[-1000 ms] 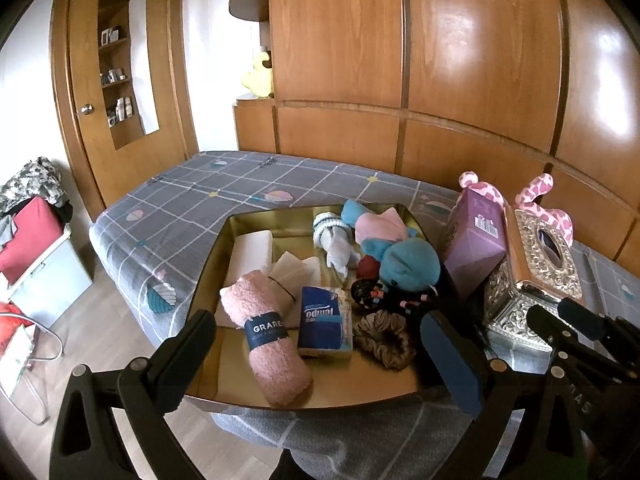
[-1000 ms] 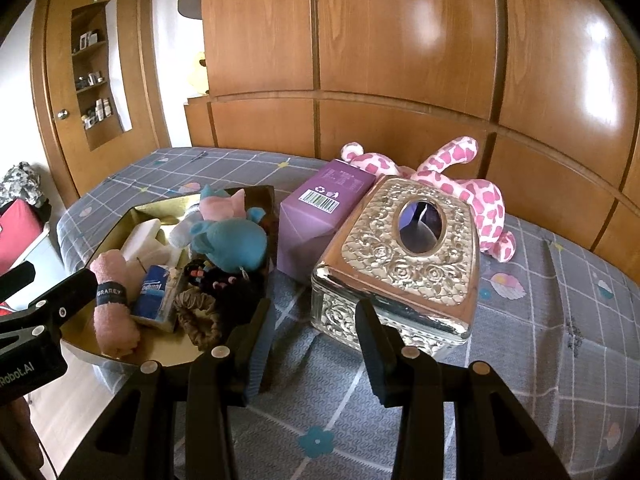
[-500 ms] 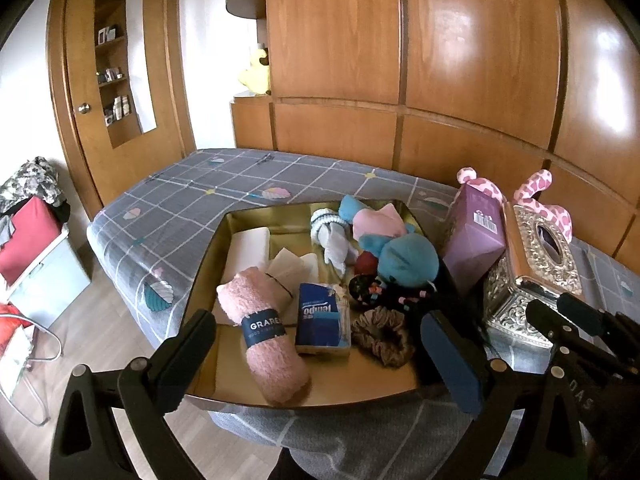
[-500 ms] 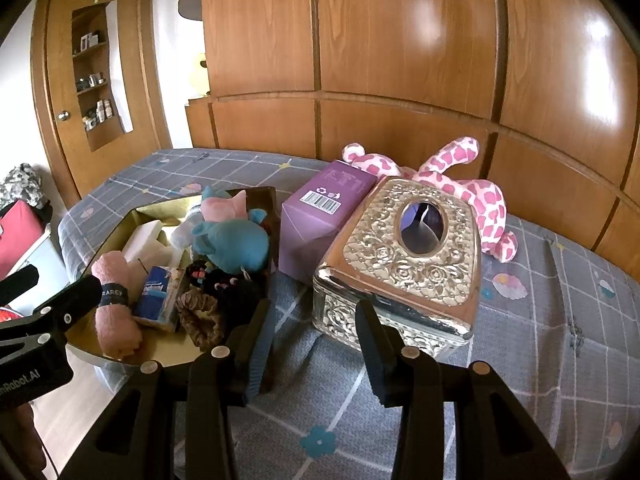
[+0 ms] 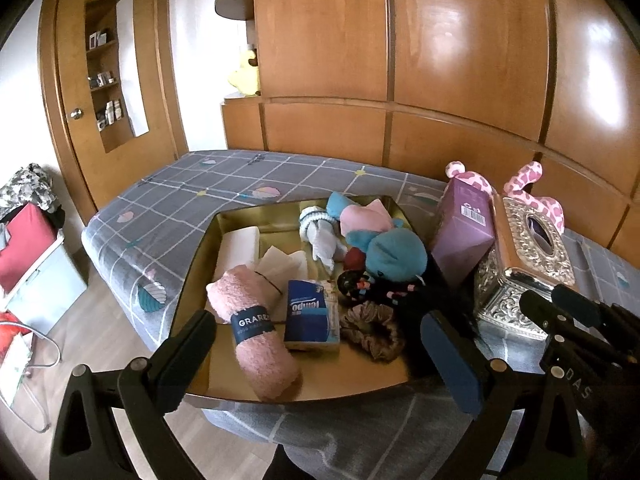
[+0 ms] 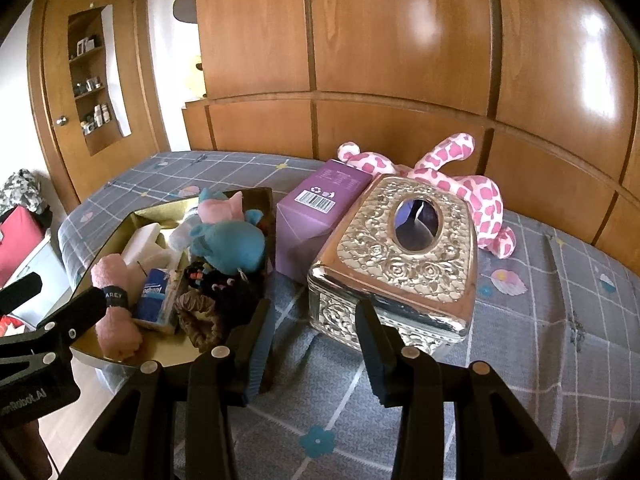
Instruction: Organize soft objects
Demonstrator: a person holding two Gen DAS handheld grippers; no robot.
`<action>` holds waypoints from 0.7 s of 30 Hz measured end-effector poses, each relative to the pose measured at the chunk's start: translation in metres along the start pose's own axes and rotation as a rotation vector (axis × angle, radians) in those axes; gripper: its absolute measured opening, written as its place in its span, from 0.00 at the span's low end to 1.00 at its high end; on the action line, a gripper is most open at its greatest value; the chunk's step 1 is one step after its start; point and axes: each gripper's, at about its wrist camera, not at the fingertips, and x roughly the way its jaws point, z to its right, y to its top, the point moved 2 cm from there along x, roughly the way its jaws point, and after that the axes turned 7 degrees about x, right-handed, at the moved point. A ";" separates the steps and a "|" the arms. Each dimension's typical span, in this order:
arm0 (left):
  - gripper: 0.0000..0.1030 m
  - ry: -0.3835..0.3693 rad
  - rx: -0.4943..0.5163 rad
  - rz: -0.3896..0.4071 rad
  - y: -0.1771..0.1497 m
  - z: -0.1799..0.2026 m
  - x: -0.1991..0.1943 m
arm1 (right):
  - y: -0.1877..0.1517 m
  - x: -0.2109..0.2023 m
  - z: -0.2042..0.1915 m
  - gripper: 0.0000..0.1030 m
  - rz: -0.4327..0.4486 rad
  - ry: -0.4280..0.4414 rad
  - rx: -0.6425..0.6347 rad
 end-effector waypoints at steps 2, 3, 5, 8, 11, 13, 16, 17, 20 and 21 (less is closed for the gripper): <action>1.00 0.002 0.002 0.003 0.000 0.001 -0.001 | 0.000 -0.001 0.000 0.40 0.002 0.000 0.002; 1.00 0.001 0.003 0.004 0.000 0.001 -0.001 | 0.000 -0.001 0.000 0.40 0.003 0.000 0.002; 1.00 -0.001 0.005 0.002 0.000 0.002 -0.001 | 0.000 0.000 0.000 0.40 -0.001 -0.001 0.003; 1.00 -0.002 0.005 0.001 0.000 0.002 -0.001 | 0.000 0.000 0.000 0.40 -0.002 0.000 0.004; 1.00 -0.005 0.006 0.000 0.000 0.002 -0.001 | 0.000 0.000 0.000 0.40 -0.001 -0.001 0.006; 1.00 -0.006 0.011 -0.001 0.000 0.003 -0.001 | 0.000 0.000 0.001 0.40 -0.001 -0.002 0.011; 1.00 -0.010 0.014 0.000 0.000 0.004 -0.001 | 0.001 -0.001 0.002 0.40 0.006 -0.005 0.012; 1.00 -0.010 0.013 0.001 0.000 0.004 -0.001 | 0.001 -0.001 0.002 0.40 0.006 -0.006 0.012; 1.00 -0.016 0.018 -0.001 0.000 0.006 -0.001 | 0.001 -0.001 0.003 0.40 0.006 -0.007 0.013; 1.00 -0.015 0.021 -0.002 -0.001 0.007 -0.001 | 0.001 -0.001 0.003 0.40 0.003 -0.007 0.015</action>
